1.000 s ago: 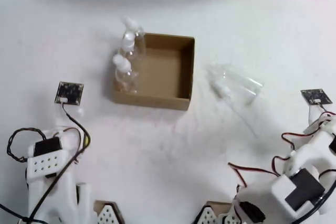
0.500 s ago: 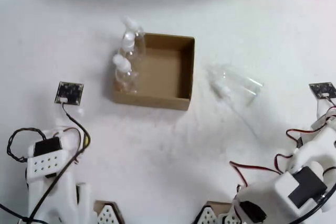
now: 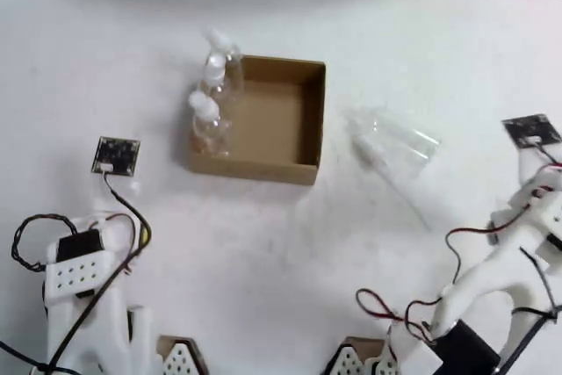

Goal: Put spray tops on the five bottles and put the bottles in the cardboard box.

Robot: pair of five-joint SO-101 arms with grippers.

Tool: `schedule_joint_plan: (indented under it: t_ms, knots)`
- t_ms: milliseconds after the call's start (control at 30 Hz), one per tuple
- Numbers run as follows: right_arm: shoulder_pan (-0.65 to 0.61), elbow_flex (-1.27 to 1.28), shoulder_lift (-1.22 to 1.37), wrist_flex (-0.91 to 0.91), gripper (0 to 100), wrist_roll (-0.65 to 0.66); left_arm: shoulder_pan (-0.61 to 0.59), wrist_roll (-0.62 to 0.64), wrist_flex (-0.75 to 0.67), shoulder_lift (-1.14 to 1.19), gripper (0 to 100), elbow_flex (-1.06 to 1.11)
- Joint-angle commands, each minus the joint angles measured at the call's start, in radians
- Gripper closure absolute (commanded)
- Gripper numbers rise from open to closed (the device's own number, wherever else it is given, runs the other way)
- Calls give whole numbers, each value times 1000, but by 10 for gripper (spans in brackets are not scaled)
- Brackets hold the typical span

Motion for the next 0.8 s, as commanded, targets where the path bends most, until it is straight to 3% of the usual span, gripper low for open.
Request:
schedule_joint_plan:
  t_ms: [0, 200, 333, 767]
  knots:
    - [-93, -5, -42, 15, 982, -115, -12, 8, -17, -27, 980, -5]
    - [-271, -6, -42, 2, 981, -427, -12, 8, -17, -27, 980, -5]
    - [-440, 2, -35, -102, 982, -557, -12, 8, -17, -27, 980, -5]
    - [-570, 63, -45, -785, 982, -592, -12, 8, -17, -27, 980, -5]
